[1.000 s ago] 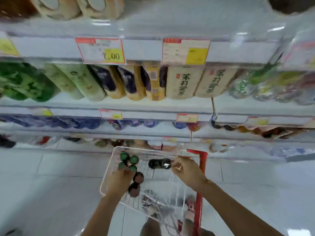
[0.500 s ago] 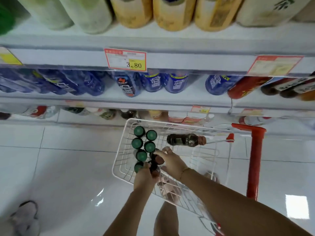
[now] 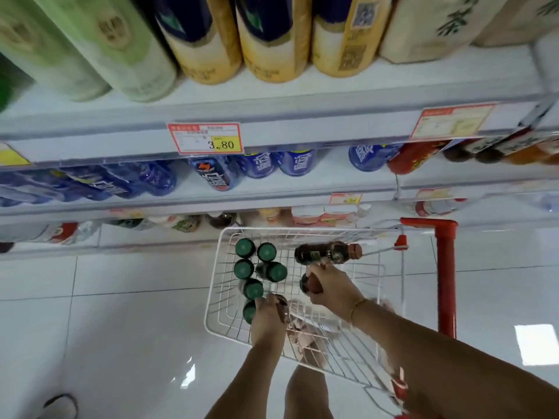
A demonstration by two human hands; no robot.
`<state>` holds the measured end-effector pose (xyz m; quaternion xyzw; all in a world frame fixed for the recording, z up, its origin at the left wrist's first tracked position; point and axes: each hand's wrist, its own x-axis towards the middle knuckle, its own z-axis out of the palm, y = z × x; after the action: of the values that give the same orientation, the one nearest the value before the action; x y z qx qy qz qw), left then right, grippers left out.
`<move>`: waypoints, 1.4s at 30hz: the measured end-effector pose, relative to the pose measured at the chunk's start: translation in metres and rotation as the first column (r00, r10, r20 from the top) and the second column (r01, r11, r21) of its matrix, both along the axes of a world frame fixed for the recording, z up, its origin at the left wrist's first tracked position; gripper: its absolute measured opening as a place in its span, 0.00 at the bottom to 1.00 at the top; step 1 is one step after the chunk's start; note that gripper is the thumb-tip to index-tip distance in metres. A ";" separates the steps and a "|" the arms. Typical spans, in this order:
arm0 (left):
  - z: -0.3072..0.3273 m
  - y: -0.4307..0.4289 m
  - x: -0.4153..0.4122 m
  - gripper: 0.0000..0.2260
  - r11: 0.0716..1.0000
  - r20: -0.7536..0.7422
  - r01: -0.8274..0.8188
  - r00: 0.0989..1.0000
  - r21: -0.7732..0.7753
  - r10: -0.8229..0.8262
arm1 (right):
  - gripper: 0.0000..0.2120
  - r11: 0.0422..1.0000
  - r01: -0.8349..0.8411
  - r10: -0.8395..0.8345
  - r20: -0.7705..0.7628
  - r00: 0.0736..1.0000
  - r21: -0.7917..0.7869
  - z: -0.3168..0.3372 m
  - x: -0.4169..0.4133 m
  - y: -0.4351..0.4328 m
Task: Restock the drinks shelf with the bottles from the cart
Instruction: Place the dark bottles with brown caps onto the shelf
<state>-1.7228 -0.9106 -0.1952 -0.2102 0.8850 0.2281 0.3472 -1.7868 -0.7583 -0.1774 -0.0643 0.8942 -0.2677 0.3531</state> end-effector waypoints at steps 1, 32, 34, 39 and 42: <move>0.007 0.002 -0.004 0.19 1.000 -0.013 0.000 1.000 0.008 0.000 | 0.17 1.000 0.027 -0.027 -0.007 1.000 -0.010 0.010 -0.002 0.009; 0.573 0.182 -0.041 0.16 0.926 -0.943 0.210 -0.048 0.313 0.329 | 0.18 0.829 -0.105 -0.517 -0.825 0.227 -0.549 0.544 -0.019 0.362; 0.590 0.210 -0.057 0.16 0.926 -0.943 0.255 -0.112 0.277 0.313 | 0.16 0.860 -0.091 -0.493 -0.864 0.101 -0.501 0.562 -0.027 0.371; 0.595 0.268 -0.107 0.16 0.887 -0.944 0.354 -0.032 0.296 0.328 | 0.17 0.898 -0.010 -0.440 -0.897 -0.051 -0.440 0.589 -0.050 0.380; 0.595 0.294 -0.130 0.15 0.886 -0.964 0.394 -0.001 0.244 0.266 | 0.17 0.926 0.004 -0.377 -0.926 -0.009 -0.377 0.588 -0.070 0.385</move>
<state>-1.8525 -0.6163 0.3997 0.1445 0.7920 0.4908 -0.3329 -1.8565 -0.3734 0.4109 -0.1551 0.8371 -0.3086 -0.4243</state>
